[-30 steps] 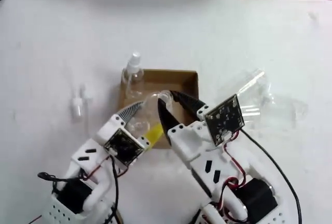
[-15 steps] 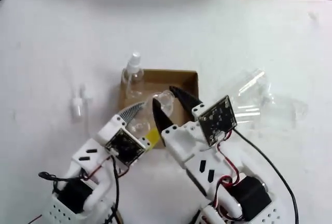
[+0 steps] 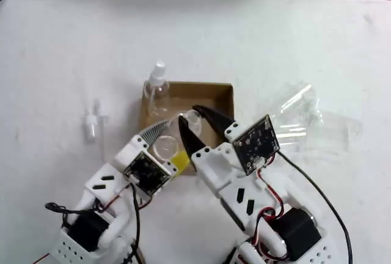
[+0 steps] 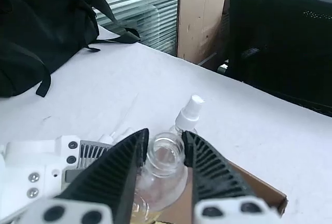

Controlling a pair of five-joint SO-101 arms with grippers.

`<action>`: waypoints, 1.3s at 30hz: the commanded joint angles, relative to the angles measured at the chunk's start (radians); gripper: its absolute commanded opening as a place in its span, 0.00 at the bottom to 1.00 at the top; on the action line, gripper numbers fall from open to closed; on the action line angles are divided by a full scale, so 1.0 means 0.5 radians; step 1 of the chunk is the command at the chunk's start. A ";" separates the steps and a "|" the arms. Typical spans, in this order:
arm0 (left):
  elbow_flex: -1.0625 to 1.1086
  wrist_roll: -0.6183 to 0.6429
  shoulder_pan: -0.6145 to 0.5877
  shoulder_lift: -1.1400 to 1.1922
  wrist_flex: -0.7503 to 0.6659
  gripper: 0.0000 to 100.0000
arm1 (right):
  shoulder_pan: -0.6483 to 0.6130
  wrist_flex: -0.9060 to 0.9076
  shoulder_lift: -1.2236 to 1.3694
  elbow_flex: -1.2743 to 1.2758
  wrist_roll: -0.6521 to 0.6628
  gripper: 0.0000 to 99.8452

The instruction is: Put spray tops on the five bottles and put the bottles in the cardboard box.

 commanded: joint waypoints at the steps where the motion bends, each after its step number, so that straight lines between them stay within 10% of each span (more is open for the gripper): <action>1: -0.031 -0.006 0.057 -0.017 0.015 0.17 | 0.054 0.057 0.008 -0.003 0.043 0.02; 30: -0.641 0.405 -0.143 -0.017 0.617 0.22 | 0.308 -0.127 0.008 0.221 0.034 0.02; 39: -0.402 0.273 -0.140 -0.017 0.362 0.16 | 0.305 -0.118 0.008 0.227 0.021 0.02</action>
